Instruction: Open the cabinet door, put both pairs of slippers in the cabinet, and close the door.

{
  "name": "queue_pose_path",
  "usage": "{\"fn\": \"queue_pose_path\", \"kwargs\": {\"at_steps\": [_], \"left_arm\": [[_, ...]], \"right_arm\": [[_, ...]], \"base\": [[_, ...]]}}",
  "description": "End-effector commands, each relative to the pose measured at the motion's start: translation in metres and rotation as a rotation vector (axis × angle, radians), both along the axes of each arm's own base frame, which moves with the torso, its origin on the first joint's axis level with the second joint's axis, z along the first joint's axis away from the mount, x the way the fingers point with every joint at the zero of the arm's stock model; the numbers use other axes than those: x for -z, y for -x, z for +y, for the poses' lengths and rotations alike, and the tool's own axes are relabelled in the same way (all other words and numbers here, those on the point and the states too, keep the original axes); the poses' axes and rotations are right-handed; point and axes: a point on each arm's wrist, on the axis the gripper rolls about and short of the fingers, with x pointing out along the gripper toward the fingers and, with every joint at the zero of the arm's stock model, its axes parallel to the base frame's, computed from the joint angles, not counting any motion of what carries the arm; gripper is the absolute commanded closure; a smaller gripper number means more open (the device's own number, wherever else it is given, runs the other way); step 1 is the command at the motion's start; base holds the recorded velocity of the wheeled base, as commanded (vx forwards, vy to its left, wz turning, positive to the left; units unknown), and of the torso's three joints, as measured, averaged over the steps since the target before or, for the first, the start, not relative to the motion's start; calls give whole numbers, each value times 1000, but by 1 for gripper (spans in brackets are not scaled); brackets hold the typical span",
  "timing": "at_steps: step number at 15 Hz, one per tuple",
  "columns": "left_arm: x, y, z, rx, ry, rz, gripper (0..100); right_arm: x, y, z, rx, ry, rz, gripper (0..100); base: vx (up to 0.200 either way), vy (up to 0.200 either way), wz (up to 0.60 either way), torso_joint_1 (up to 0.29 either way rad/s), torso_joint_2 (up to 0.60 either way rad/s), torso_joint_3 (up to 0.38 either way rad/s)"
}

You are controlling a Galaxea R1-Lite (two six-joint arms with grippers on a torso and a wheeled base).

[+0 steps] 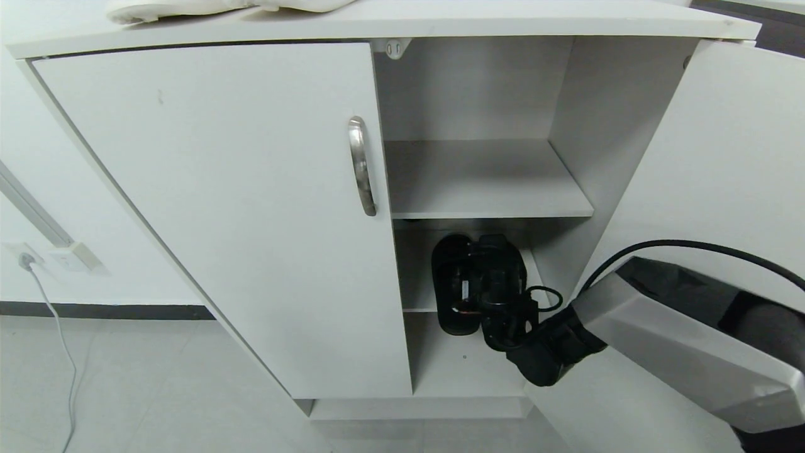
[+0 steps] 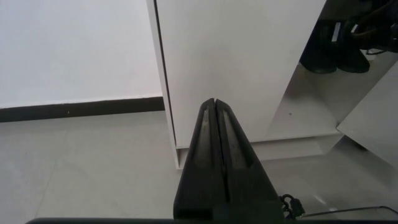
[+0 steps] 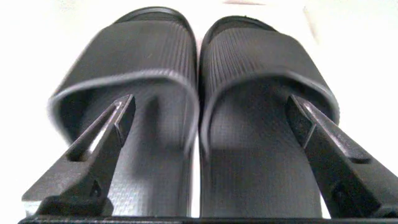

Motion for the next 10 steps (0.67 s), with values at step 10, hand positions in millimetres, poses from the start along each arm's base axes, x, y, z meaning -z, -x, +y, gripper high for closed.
{"fn": "queue_pose_path", "kwargs": {"at_steps": [10], "left_arm": [[0,0,0,-1,1,0,100]], "right_arm": [[-21,142,-25,-198,-20,-5,0]], "base": [[0,0,0,0,0,0]]}}
